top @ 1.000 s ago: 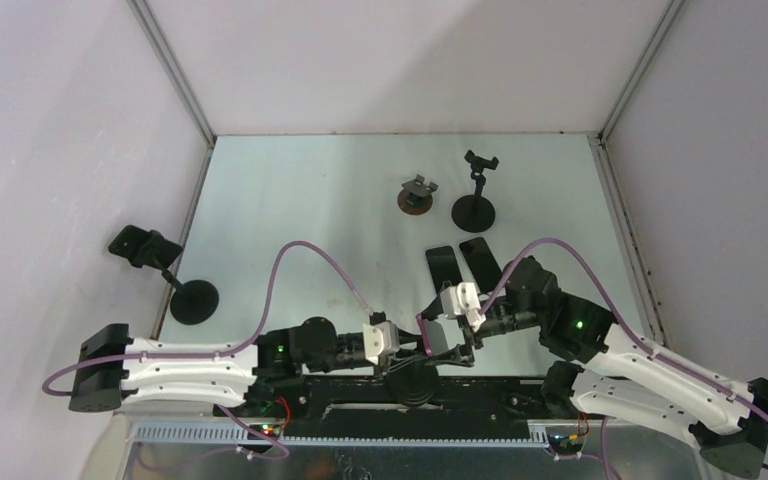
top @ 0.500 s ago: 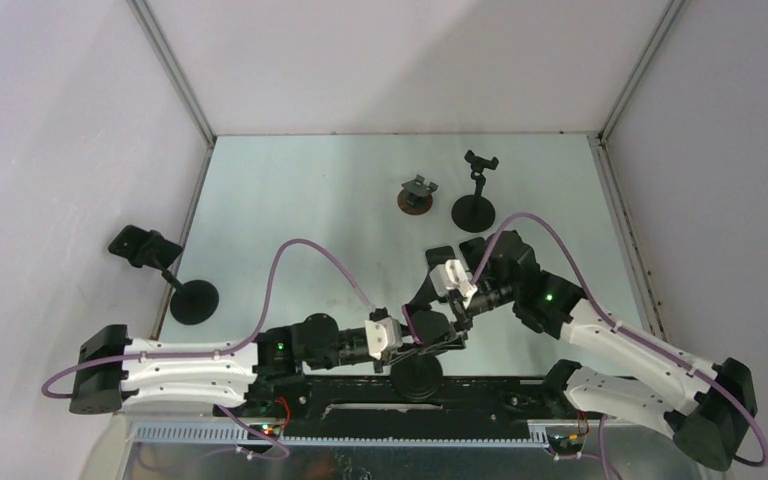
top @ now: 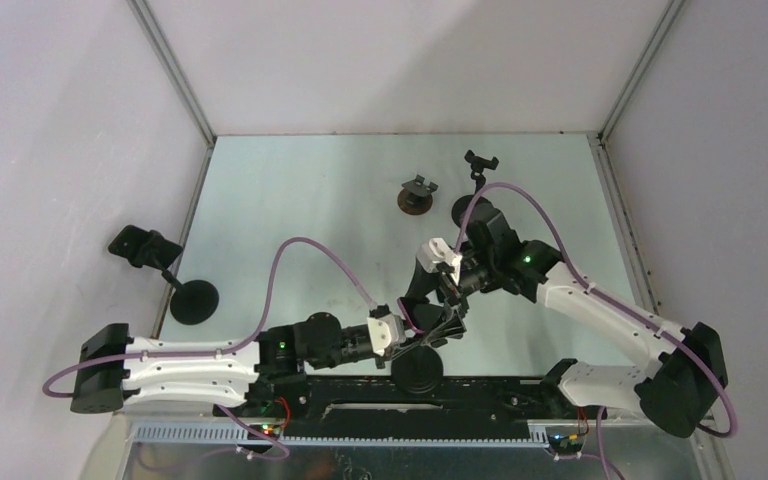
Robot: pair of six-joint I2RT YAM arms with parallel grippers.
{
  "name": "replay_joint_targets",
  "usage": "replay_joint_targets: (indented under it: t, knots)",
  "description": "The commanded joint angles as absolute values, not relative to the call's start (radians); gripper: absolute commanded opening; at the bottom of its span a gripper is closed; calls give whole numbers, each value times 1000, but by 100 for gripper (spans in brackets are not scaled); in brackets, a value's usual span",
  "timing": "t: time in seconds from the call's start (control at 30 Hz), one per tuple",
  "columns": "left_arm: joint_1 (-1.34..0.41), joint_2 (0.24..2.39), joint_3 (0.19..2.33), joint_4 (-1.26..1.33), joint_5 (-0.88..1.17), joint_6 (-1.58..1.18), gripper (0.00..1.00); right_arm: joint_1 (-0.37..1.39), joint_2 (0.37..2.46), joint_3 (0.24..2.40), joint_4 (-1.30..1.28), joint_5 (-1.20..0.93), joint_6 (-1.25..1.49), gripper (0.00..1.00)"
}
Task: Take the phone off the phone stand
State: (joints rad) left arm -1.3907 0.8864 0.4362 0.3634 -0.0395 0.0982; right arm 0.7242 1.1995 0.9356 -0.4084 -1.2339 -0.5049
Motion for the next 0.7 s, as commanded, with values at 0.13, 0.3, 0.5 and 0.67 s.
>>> replay_joint_targets:
  t: [0.13, 0.3, 0.5, 0.67]
  knots:
    - [-1475, 861, 471, 390, 288, 160, 0, 663, 1264, 1029, -463, -1091, -684, 0]
    - [-1475, 857, 467, 387, 253, 152, 0, 678, 1234, 1029, -504, -1100, -684, 0]
    - [-1465, 840, 432, 451, 127, 112, 0, 771, 1146, 1029, -529, -1060, -648, 0]
    - [-1441, 820, 416, 469, 90, 94, 0, 829, 1077, 1008, -533, -1050, -603, 0]
